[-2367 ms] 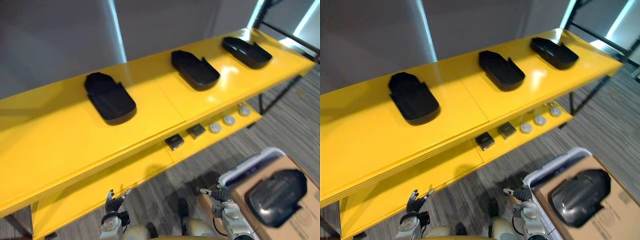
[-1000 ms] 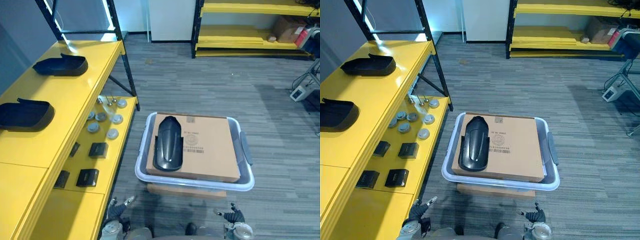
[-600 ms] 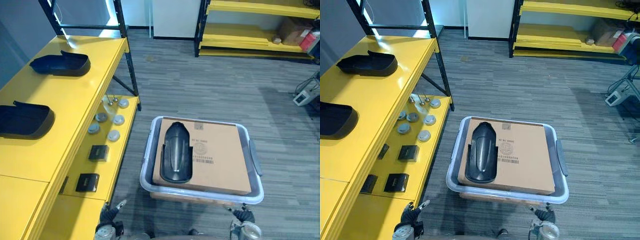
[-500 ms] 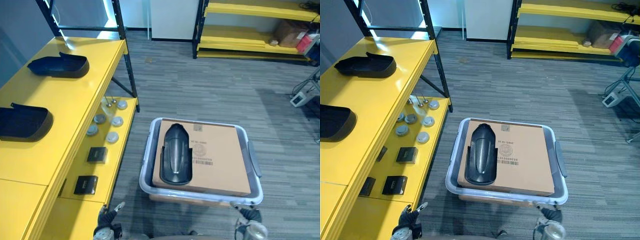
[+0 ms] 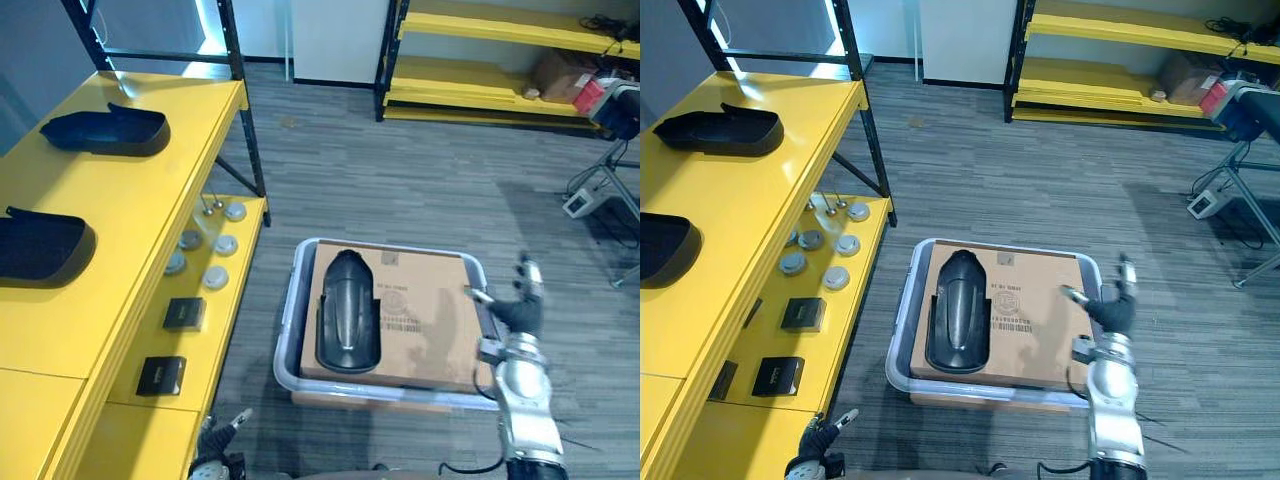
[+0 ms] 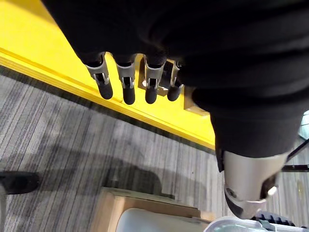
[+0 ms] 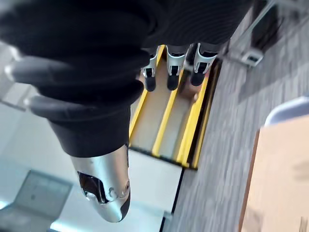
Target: Walk over and take plastic housings, then place them on the shelf
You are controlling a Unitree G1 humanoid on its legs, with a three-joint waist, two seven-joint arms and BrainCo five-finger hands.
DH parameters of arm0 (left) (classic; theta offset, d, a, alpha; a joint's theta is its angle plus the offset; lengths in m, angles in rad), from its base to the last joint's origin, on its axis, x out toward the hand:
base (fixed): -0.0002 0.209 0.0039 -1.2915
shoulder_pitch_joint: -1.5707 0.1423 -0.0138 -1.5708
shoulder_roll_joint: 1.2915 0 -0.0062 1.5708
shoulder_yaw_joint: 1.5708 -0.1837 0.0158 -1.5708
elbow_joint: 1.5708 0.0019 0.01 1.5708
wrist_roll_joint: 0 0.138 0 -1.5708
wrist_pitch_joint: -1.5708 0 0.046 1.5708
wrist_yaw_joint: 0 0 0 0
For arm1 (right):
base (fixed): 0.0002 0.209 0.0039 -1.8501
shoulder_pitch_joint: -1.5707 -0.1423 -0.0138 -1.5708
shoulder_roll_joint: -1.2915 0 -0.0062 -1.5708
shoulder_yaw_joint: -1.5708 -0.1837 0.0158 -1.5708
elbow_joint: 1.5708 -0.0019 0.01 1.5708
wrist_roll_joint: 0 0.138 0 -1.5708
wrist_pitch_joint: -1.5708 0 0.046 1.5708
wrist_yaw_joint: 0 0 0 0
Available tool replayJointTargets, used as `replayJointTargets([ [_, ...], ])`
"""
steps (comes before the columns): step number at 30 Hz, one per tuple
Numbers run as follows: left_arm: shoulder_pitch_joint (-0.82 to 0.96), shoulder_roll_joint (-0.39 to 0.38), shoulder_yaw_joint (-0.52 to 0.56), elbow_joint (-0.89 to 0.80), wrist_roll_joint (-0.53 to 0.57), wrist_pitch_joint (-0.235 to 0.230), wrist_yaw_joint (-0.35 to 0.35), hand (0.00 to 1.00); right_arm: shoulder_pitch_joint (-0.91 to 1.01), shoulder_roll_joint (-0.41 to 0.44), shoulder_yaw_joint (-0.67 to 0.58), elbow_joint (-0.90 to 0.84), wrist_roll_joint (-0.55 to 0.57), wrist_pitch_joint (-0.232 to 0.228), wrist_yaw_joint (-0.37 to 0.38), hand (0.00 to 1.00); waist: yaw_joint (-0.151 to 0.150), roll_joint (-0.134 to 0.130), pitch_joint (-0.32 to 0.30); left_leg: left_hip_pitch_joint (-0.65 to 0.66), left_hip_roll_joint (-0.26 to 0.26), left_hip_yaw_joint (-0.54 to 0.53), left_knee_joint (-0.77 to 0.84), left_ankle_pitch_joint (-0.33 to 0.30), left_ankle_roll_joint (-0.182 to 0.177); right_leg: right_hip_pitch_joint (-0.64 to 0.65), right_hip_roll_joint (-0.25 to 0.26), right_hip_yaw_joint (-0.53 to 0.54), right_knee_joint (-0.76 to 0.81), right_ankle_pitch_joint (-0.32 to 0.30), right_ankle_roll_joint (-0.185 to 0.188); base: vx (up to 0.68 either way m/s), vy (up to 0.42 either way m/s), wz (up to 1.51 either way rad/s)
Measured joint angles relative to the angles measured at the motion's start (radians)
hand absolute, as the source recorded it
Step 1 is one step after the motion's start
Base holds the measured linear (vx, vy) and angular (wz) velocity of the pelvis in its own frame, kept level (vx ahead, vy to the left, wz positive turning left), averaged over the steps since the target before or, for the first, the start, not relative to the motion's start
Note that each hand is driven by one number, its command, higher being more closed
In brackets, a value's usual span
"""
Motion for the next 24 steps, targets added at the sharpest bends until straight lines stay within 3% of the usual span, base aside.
replayJointTargets([
  [6,-0.002,-0.004,-0.008,-0.019,-0.001,-0.008,0.002,0.0,-0.181,0.018,0.066,0.295,-0.029,0.046,0.01,0.0,0.045,0.003,0.049,-0.06,-0.014,-0.038,-0.014,0.029,0.02,-0.045,-0.009,-0.026,-0.001,0.007,0.01,-0.11,-0.024,0.2],
  [9,-0.004,-0.007,-0.011,-0.049,-0.001,-0.017,0.005,0.0,-0.249,0.024,0.061,0.386,-0.055,0.081,-0.007,0.0,0.051,0.009,0.09,-0.1,-0.02,-0.07,-0.024,0.06,0.026,-0.075,-0.011,-0.054,-0.005,0.037,0.006,-0.15,-0.006,0.3],
  [11,-0.006,-0.007,-0.011,-0.076,-0.001,-0.022,0.007,0.0,-0.281,0.027,0.028,0.416,-0.091,0.097,-0.042,0.0,0.071,0.008,0.119,-0.116,-0.025,-0.087,-0.049,0.084,0.028,-0.092,-0.011,-0.068,-0.013,0.055,0.003,-0.13,0.01,0.2],
  [15,-0.009,-0.005,-0.011,-0.108,-0.003,-0.04,0.034,0.0,-0.424,0.044,-0.063,0.526,-0.133,0.126,-0.113,0.0,0.076,0.0,0.168,-0.166,-0.047,-0.095,-0.053,0.115,0.042,-0.136,-0.029,-0.07,-0.013,0.063,0.01,-0.2,0.04,0.11],
  [18,-0.042,0.0,-0.036,-0.105,-0.017,-0.04,0.059,0.0,-0.535,0.04,-0.137,0.608,-0.186,0.174,-0.194,0.0,0.1,0.003,0.212,-0.186,-0.055,-0.094,-0.087,0.147,0.035,-0.171,-0.038,-0.067,-0.012,0.076,0.013,-0.15,0.024,0.03],
  [20,-0.052,0.002,-0.045,-0.106,-0.026,-0.04,0.076,0.0,-0.579,0.038,-0.161,0.649,-0.19,0.209,-0.233,0.0,0.104,0.001,0.222,-0.202,-0.055,-0.099,-0.11,0.17,0.031,-0.192,-0.037,-0.074,-0.012,0.081,0.011,-0.13,0.015,0.12],
  [24,-0.063,0.003,-0.056,-0.104,-0.049,-0.039,0.093,0.0,-0.585,0.037,-0.165,0.661,-0.174,0.224,-0.259,0.0,0.124,0.0,0.229,-0.216,-0.055,-0.103,-0.139,0.193,0.03,-0.218,-0.038,-0.076,-0.013,0.084,0.011,-0.04,0.009,0.05],
])
